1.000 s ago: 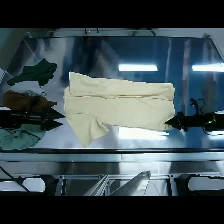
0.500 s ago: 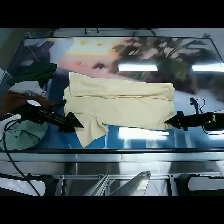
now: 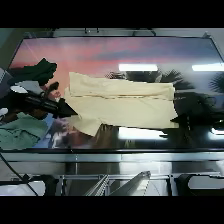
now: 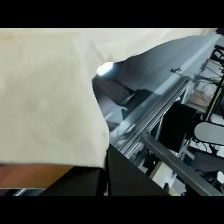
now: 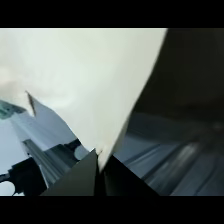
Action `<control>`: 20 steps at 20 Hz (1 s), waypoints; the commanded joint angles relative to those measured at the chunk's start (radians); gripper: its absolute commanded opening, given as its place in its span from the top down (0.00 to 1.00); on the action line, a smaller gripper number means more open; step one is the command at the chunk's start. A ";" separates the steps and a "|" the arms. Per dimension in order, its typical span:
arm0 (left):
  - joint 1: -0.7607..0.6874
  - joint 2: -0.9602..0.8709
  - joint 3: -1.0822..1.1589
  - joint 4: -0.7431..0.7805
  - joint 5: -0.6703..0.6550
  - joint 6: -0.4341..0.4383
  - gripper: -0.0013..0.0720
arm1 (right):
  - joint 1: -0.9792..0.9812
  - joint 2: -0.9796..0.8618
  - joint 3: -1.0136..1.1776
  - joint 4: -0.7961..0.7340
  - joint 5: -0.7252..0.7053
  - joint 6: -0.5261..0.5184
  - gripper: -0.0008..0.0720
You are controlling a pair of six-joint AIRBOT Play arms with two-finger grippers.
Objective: Fold the shirts.
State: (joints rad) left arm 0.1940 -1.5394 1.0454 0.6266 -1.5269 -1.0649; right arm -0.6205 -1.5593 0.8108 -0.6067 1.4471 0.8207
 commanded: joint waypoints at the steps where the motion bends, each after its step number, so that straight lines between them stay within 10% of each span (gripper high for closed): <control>1: 0.054 0.042 0.099 -0.087 -0.078 0.011 0.95 | -0.066 0.027 0.088 0.145 0.166 -0.011 0.96; 20: 0.015 -0.687 1.021 -0.095 -0.018 -0.195 0.96 | 0.256 -0.230 0.459 0.278 -0.551 -0.145 0.96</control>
State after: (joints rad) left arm 0.2363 -2.1128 1.9427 0.5301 -1.5333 -1.2175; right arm -0.4149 -1.7325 1.2095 -0.3355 1.0096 0.7040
